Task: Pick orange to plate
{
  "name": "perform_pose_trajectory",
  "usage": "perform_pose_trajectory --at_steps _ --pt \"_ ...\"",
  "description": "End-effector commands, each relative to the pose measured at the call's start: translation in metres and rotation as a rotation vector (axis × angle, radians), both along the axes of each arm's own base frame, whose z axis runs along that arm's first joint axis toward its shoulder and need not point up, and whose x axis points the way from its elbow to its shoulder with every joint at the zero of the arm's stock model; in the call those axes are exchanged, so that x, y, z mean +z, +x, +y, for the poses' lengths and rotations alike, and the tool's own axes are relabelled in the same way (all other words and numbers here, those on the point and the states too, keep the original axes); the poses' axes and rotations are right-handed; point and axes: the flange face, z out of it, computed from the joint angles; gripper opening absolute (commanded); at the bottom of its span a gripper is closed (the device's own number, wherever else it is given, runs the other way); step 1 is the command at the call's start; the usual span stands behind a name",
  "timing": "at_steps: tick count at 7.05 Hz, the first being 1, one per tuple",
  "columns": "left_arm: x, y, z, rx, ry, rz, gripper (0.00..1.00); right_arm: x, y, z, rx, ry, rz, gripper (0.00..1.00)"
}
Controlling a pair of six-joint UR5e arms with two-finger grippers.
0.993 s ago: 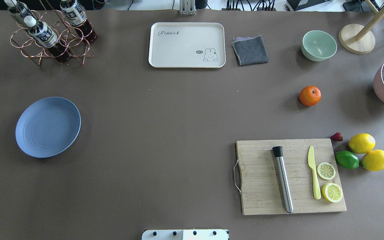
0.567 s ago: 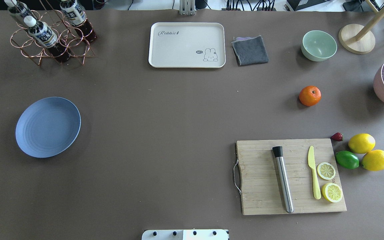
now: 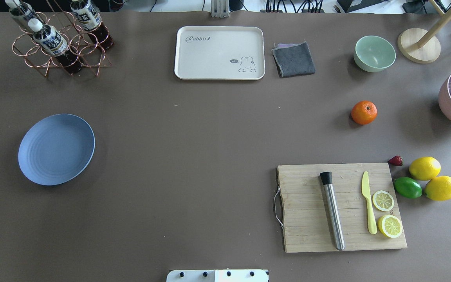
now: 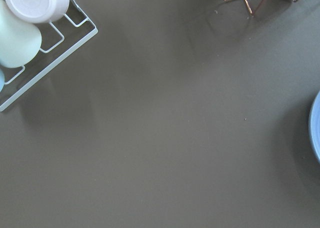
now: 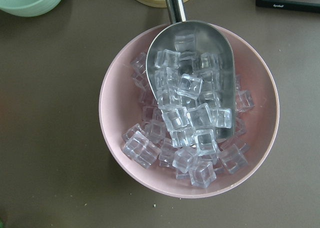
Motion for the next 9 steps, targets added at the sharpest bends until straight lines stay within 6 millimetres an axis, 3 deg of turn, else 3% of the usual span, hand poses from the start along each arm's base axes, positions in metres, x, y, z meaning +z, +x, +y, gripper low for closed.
perform_pose_trajectory --at_steps 1,3,4,6,7,8,9 --pt "-0.011 0.069 -0.012 0.061 0.003 0.060 0.98 -0.019 -0.024 -0.011 0.032 -0.030 -0.065 1.00" --pt "-0.009 0.137 -0.007 -0.026 -0.143 0.149 0.98 -0.055 -0.072 -0.014 0.048 -0.081 -0.095 1.00" --pt "0.016 0.170 -0.004 -0.019 -0.161 0.175 0.97 -0.072 -0.091 -0.012 0.047 -0.095 -0.109 1.00" --pt "0.011 0.243 -0.002 -0.059 -0.218 0.230 0.97 -0.095 -0.124 -0.007 0.073 -0.112 -0.097 1.00" --pt "0.006 0.276 0.007 -0.065 -0.225 0.244 0.97 -0.097 -0.127 -0.007 0.071 -0.107 -0.094 1.00" --pt "0.001 0.305 0.004 -0.084 -0.237 0.263 0.97 -0.097 -0.127 -0.007 0.069 -0.104 -0.094 1.00" --pt "0.005 0.320 0.001 -0.069 -0.232 0.275 0.95 -0.098 -0.126 -0.007 0.072 -0.098 -0.091 1.00"
